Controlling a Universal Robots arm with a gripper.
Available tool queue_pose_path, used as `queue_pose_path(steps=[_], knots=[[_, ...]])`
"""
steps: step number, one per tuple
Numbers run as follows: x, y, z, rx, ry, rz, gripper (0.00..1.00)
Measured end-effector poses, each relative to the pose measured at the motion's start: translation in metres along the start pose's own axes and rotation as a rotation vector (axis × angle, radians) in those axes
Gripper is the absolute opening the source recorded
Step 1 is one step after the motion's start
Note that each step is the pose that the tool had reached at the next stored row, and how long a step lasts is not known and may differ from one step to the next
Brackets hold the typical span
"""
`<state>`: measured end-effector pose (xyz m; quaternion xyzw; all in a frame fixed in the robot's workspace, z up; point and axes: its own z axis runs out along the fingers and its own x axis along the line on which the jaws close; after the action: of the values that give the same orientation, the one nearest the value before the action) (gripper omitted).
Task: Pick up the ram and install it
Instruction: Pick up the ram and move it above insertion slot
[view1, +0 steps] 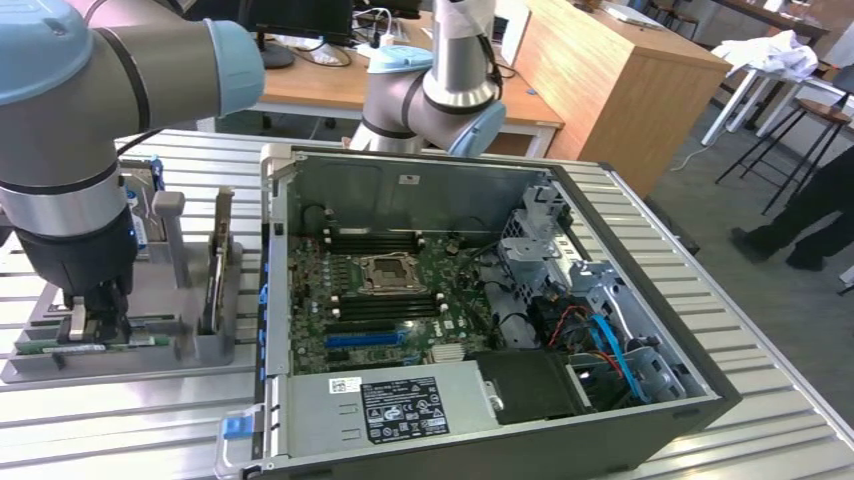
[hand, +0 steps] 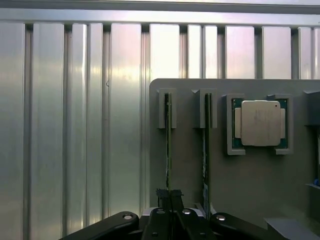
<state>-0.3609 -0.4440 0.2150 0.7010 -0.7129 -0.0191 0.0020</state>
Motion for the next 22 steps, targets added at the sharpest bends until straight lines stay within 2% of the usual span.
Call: queue_pose_path(steps=[22], knots=[[-0.001,0.0015,-0.0486,0.0000,0.0000,0.000,0.11]])
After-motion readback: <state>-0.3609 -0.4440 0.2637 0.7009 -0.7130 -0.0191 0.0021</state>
